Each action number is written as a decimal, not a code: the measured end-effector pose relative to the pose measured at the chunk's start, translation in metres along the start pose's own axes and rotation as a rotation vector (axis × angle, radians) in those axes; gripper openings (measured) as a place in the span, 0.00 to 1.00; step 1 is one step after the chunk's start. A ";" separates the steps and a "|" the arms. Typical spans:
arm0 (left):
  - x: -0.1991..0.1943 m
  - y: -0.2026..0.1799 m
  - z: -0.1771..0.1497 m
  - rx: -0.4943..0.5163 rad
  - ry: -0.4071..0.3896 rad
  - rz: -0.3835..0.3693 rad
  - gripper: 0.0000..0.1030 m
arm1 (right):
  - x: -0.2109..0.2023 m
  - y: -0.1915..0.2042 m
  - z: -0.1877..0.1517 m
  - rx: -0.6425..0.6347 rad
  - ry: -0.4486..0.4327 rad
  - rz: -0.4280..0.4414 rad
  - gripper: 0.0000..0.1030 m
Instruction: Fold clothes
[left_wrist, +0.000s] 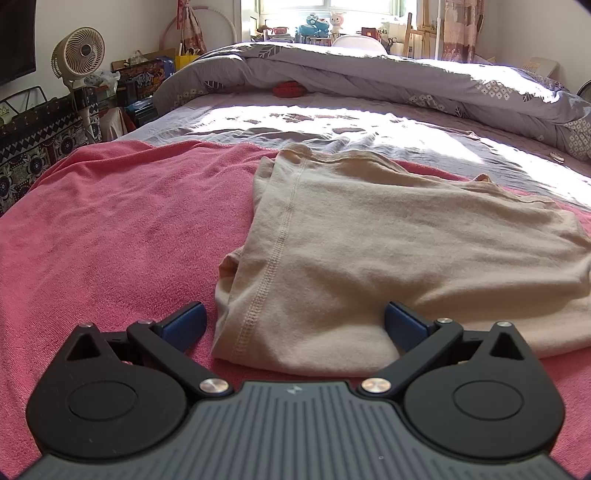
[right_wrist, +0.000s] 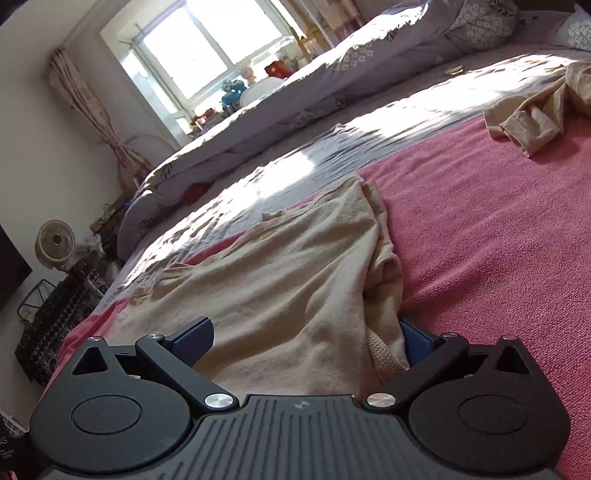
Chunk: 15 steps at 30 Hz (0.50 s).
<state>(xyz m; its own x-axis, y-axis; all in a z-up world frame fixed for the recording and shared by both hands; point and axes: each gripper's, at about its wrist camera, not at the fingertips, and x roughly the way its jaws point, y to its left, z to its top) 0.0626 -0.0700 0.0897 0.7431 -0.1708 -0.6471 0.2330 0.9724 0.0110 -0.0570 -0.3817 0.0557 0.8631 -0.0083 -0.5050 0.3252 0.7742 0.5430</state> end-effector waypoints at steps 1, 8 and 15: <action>0.000 -0.001 0.000 0.000 0.000 0.000 1.00 | 0.001 -0.001 0.002 0.006 0.001 0.004 1.00; 0.001 0.000 0.000 -0.006 0.000 -0.005 1.00 | -0.004 -0.013 0.006 0.083 -0.009 0.010 0.79; 0.002 0.001 0.001 -0.015 -0.002 -0.011 1.00 | 0.002 -0.011 0.003 0.064 0.032 0.028 0.40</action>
<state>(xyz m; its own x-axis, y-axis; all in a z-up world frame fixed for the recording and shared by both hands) 0.0645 -0.0698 0.0893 0.7416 -0.1820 -0.6457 0.2318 0.9727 -0.0079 -0.0578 -0.3925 0.0510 0.8596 0.0341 -0.5099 0.3260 0.7318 0.5985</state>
